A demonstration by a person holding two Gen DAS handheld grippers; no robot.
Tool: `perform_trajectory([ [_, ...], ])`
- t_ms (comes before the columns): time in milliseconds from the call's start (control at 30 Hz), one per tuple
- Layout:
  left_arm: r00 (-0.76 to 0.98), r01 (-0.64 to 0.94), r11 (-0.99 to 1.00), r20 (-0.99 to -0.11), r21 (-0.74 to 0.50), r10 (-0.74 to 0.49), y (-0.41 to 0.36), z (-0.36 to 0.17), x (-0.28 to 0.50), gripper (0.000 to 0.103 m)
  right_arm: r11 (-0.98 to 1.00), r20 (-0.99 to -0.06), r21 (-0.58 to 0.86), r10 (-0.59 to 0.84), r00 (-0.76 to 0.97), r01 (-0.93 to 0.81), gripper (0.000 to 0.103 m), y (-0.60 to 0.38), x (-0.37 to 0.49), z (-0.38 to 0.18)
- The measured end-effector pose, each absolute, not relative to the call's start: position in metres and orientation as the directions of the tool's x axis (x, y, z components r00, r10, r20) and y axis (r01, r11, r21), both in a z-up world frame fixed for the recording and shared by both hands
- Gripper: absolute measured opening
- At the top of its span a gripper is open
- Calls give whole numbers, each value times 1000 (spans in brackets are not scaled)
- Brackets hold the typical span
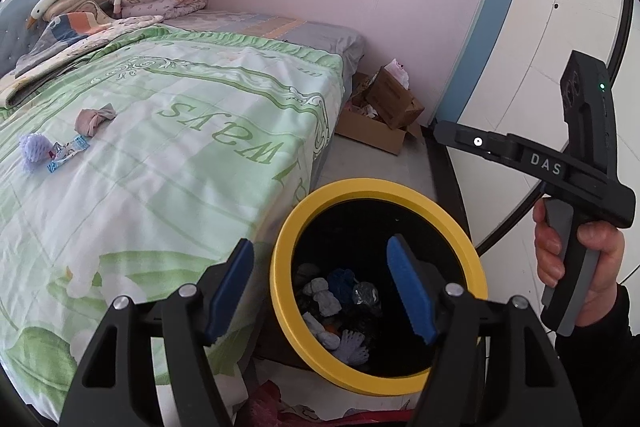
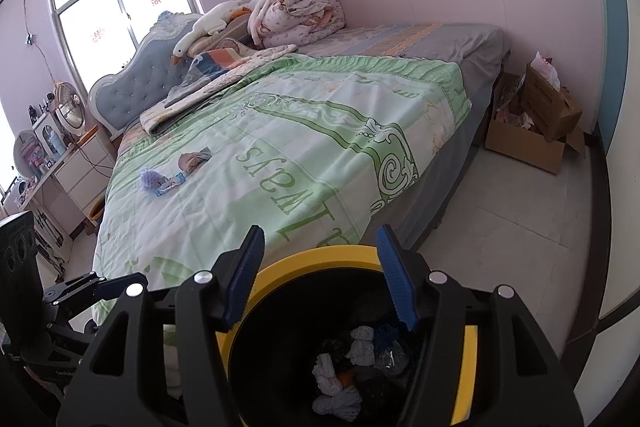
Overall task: Collect trash
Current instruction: 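Move both open tools back over the bed toward the remaining trash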
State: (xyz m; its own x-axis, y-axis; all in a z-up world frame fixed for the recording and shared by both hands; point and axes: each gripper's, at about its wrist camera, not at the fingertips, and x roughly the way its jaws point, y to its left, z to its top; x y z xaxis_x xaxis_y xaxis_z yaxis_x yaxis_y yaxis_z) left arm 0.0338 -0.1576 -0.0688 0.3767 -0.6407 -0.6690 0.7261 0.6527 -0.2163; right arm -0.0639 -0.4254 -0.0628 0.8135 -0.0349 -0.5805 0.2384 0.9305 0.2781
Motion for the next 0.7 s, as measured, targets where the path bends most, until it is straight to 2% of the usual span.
perform_trajectory([
  [600,510,607,765,-633,-216,-582,-92,-59,92,73,959,-557,249,24,830,139,58,-388,-3,-52],
  [700,540,577,790,-630,-207,-559,-76,-58,105,74,962,-559,246,40,829,120,62,-378,16,-51],
])
